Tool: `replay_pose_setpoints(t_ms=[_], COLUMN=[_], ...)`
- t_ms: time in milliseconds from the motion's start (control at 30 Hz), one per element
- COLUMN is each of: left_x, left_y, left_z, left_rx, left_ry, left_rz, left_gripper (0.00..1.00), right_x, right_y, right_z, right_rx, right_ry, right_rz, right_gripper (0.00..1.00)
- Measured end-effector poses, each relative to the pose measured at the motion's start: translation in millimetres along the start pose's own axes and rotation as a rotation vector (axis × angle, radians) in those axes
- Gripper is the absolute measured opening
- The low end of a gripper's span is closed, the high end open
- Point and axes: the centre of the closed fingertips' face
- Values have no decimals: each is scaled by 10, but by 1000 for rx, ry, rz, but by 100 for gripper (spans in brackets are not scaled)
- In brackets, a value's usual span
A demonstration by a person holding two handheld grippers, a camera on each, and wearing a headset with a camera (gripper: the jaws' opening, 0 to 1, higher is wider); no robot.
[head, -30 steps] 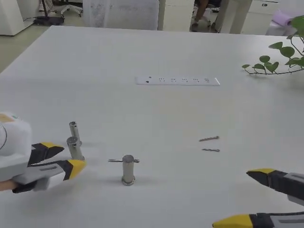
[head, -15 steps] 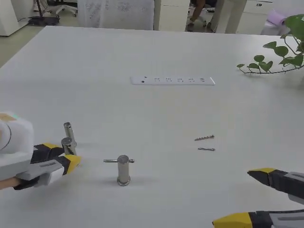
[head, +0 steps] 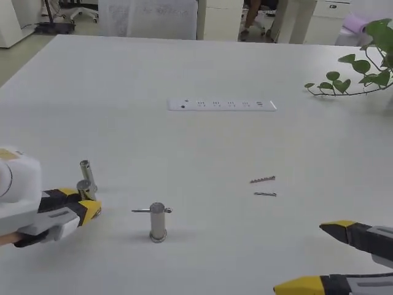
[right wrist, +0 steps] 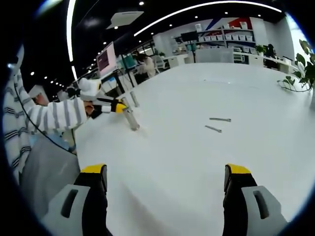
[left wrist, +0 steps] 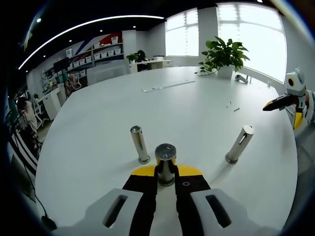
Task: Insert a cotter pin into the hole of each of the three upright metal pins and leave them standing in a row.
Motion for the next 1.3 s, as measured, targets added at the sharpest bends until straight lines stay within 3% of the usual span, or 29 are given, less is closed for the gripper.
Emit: replay_pose_setpoints(t_ms=[667,1000,1300], left_x=[29,36,140], left_y=[-8,-79,-134], left_z=[15,130,230], left_rx=[-6,-22,-32], left_ry=[-10,-18,-48], left_rz=[-72,-69,-63], left_gripper=[11,11,10], right_x=[1,-2,-6], right_y=[30,21,-26], right_z=[-16,-8,-2], right_rx=[1,-12,-24], right_ry=[0,-3,-6], right_rz=[21,37,42], right_gripper=[100,100,100])
Point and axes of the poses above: the centre of the closed fingertips' face, and the gripper's own axes: z roughly backward along the fingers, x roughly to its right, y roughly out of its top, and after that the axes turned 2 degrees about z, right-handed
